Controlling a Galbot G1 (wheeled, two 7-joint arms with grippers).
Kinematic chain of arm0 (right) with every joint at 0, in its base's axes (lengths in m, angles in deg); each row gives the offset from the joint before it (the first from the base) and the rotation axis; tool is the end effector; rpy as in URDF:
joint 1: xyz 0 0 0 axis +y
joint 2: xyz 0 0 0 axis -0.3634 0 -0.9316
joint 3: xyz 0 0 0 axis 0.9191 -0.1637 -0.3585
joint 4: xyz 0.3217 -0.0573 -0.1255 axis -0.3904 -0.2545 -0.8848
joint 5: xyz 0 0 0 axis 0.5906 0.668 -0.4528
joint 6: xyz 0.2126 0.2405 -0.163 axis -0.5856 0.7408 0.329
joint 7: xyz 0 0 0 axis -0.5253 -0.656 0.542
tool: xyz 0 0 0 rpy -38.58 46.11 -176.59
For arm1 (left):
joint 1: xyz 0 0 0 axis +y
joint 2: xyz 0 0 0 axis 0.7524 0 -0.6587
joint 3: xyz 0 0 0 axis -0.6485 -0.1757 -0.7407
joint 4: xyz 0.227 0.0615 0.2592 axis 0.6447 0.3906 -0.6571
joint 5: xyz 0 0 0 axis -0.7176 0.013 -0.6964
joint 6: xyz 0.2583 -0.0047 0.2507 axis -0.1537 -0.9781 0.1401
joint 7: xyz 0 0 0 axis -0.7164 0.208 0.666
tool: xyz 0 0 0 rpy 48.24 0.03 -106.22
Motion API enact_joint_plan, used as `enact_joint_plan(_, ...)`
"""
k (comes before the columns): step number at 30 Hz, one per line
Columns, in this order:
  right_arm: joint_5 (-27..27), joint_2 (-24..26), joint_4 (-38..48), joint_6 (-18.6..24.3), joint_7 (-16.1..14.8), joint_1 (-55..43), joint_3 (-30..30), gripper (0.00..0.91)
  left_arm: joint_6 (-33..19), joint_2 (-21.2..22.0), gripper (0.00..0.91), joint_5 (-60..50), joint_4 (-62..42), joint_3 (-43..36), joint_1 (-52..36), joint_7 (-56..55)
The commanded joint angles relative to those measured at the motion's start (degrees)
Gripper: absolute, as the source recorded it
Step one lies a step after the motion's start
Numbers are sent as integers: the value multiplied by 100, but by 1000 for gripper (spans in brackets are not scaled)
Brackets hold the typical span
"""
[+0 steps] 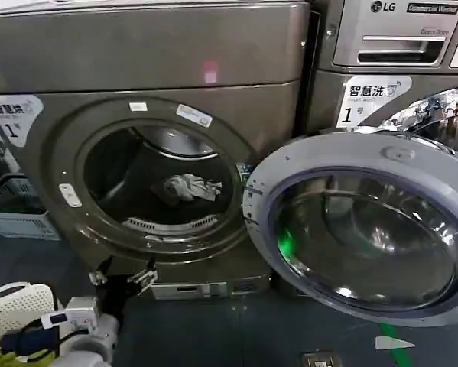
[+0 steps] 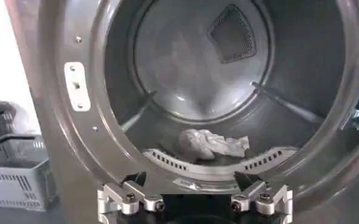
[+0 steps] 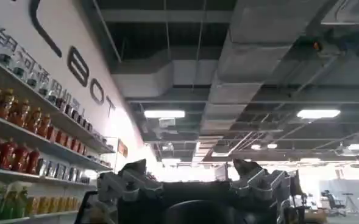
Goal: Grasp the clothes from the dryer.
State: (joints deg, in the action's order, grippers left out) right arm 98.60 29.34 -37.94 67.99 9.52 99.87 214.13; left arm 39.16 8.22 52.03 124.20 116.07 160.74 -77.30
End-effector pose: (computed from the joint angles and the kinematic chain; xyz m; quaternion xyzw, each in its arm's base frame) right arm -0.1288 -0.4788 0.0155 0.6867 0.6849 -0.1793 0.1651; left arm 0.1978 0.0148 -0.1773 0.0178 -0.9865 -0.0407 0.1577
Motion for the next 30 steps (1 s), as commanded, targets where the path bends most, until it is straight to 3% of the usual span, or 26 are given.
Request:
enact_joint_plan(1,1,-3,-11,0,0,-2,0,907,280,-4,907,0,-9,7,7,-4)
enact_joint_plan(30,24,-32,-22,7,-5,-11,19,907,280,-8,907,-4,-41,7,-15,4)
